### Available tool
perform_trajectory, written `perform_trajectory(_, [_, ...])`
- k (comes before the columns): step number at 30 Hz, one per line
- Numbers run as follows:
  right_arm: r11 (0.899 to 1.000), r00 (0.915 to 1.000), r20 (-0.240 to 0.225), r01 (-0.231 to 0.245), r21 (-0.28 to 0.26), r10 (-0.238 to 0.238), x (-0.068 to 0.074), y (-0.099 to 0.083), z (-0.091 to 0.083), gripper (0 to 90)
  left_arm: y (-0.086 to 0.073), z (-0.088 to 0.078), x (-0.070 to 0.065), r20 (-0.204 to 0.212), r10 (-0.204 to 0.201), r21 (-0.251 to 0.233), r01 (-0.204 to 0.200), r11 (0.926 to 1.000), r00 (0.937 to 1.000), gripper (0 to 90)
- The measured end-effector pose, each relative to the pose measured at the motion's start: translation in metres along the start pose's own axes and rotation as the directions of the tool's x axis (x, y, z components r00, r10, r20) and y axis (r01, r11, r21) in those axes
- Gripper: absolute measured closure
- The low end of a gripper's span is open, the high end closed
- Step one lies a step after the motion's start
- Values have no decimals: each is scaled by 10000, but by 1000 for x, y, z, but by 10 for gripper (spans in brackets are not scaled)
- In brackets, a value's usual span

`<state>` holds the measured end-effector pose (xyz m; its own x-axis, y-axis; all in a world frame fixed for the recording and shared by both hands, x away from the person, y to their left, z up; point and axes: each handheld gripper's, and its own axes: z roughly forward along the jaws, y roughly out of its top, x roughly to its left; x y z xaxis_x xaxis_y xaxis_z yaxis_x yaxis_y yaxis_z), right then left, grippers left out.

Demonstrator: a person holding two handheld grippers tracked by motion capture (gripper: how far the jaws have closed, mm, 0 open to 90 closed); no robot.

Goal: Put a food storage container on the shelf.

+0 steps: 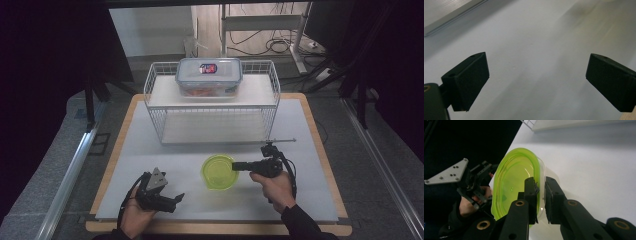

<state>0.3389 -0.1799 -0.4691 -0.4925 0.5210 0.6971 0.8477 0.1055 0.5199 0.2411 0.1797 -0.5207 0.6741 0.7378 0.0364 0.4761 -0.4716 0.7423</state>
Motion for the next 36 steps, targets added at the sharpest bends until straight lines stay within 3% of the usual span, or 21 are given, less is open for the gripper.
perform_trajectory(36, [9908,9972,-636,310,-1315,-397,58,97,-56,810,0,-1,2,87,-28,-141,30,9999,10000,42])
